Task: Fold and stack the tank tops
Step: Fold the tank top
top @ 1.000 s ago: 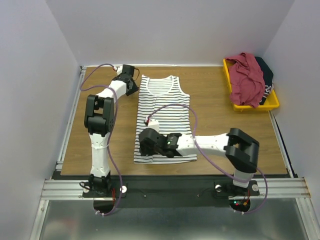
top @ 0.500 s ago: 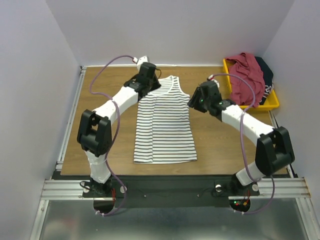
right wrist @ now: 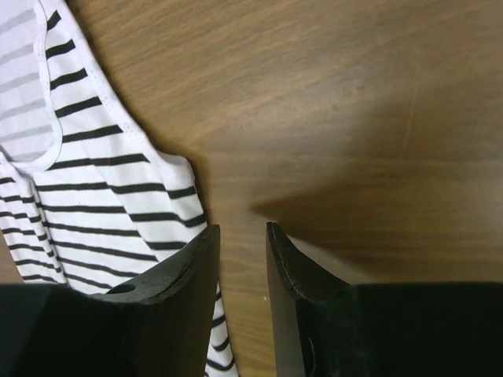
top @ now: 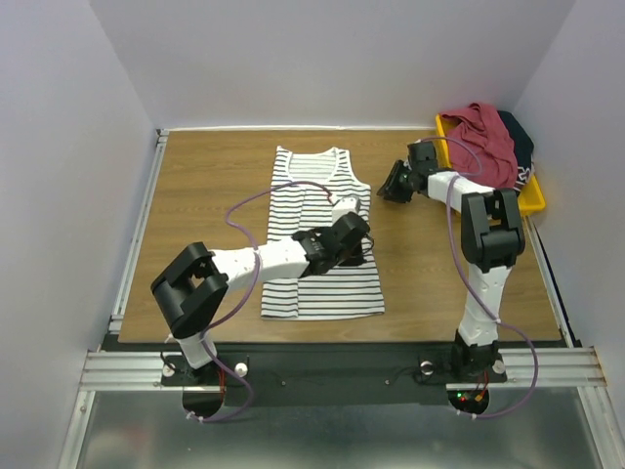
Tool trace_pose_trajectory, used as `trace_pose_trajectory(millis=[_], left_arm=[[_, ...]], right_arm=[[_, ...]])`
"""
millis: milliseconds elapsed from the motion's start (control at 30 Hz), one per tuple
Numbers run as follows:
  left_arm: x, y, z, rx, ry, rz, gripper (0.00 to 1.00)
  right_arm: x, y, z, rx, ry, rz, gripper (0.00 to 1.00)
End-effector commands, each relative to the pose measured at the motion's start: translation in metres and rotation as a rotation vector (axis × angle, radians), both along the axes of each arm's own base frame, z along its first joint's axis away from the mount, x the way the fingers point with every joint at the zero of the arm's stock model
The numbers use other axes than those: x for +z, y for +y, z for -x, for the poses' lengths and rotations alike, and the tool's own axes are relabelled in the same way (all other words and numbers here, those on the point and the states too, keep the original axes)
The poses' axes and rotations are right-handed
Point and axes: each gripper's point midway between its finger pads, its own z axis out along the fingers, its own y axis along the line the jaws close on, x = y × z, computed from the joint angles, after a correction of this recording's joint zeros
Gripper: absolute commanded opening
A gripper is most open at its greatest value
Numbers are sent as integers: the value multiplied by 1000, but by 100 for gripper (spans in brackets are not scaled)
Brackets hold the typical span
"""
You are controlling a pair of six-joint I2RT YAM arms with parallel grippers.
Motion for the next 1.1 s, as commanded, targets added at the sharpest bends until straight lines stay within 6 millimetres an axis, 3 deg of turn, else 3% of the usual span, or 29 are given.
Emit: trace_pose_trajectory(millis=[0,133,367,633,767,1067], left_arm=[[26,-8,10,24,-39,86,17],[14,-14,30,-17,-8,78,16],[13,-21,46,-67,-1,74,15],[10,-15,54,-71,10,75,15],[7,-17,60,-91,17,69,15],[-2,-36,75,-159,20,43,15]], right_arm=[[22,12,-26,64,-102,-20,36],[7,11,-33,66,-91,-3,36],[-17,16,-37,66,-63,30,36],[-33,28,-38,71,-51,70,36],[-42,24,-37,45,-35,107,35],[-48,10,-28,2,-14,161,21]])
